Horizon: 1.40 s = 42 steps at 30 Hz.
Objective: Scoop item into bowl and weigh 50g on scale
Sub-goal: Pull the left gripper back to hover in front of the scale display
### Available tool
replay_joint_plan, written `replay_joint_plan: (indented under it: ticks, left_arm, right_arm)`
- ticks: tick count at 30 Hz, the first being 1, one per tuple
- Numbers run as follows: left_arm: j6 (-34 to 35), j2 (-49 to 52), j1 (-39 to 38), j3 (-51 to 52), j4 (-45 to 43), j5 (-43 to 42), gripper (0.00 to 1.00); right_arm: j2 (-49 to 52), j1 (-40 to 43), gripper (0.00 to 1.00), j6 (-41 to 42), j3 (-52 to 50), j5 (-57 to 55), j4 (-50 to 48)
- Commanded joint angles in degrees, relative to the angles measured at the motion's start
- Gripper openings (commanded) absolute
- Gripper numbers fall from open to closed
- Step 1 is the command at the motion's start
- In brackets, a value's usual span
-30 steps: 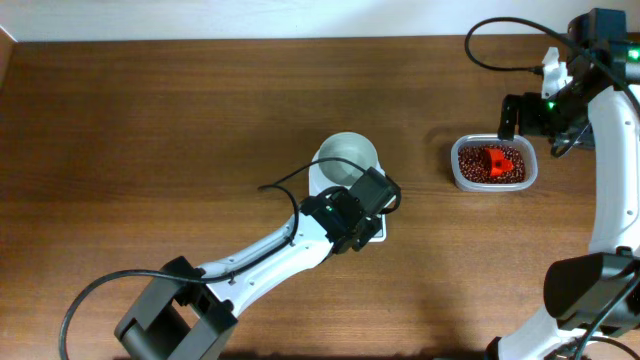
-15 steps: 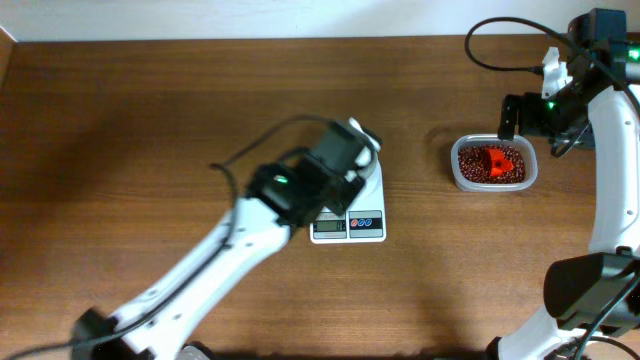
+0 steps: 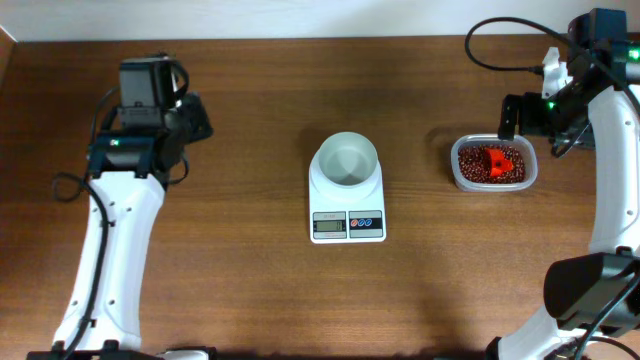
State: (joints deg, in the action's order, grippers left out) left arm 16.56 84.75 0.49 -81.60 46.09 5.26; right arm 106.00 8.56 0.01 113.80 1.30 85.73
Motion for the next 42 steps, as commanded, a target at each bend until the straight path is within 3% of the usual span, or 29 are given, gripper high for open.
replay_joint_plan:
  ticks: [1,4,8,15,17,18,19,20,26,33,42]
  left_arm:
    - [1.2,-0.1,-0.2,-0.2,8.6,-7.1,0.00]
    - [1.2,-0.4,-3.5,-0.2,17.7,-14.1,0.00]
    - [-1.0,-0.9,-14.6,-0.2,25.9,-13.9,0.00]
    - [-1.6,-0.8,-28.4,1.1,26.7,-13.9,0.02]
    - [-0.1,-0.8,-30.4,3.2,25.5,-13.9,0.18]
    - [0.0,-0.8,-31.5,3.8,25.1,-13.8,0.33]
    - [0.6,-0.8,-32.4,4.1,24.9,-13.3,0.82]
    - [1.8,-0.8,-33.0,4.3,24.8,-12.0,0.88]
    - [6.2,-0.7,-37.0,7.9,19.0,-6.3,0.97]
    - [6.4,-0.5,-39.9,9.4,12.5,-4.3,0.97]
    - [7.4,-0.4,-39.9,13.6,11.4,-1.1,0.99]
  right_arm:
    - [-1.4,0.1,0.99,0.3,0.9,-0.5,0.0]
    - [-1.4,0.1,0.99,0.3,0.9,-0.5,0.0]
    - [-1.4,0.1,0.99,0.3,0.9,-0.5,0.0]
    - [-1.4,0.1,0.99,0.3,0.9,-0.5,0.0]
    - [-1.4,0.1,0.99,0.3,0.9,-0.5,0.0]
    - [-1.4,0.1,0.99,0.3,0.9,-0.5,0.0]
    - [-1.4,0.1,0.99,0.3,0.9,-0.5,0.0]
    - [-1.4,0.1,0.99,0.3,0.9,-0.5,0.0]
    - [-1.4,0.1,0.99,0.3,0.9,-0.5,0.0]
    - [-1.4,0.1,0.99,0.3,0.9,-0.5,0.0]
    - [-1.4,0.1,0.99,0.3,0.9,-0.5,0.0]
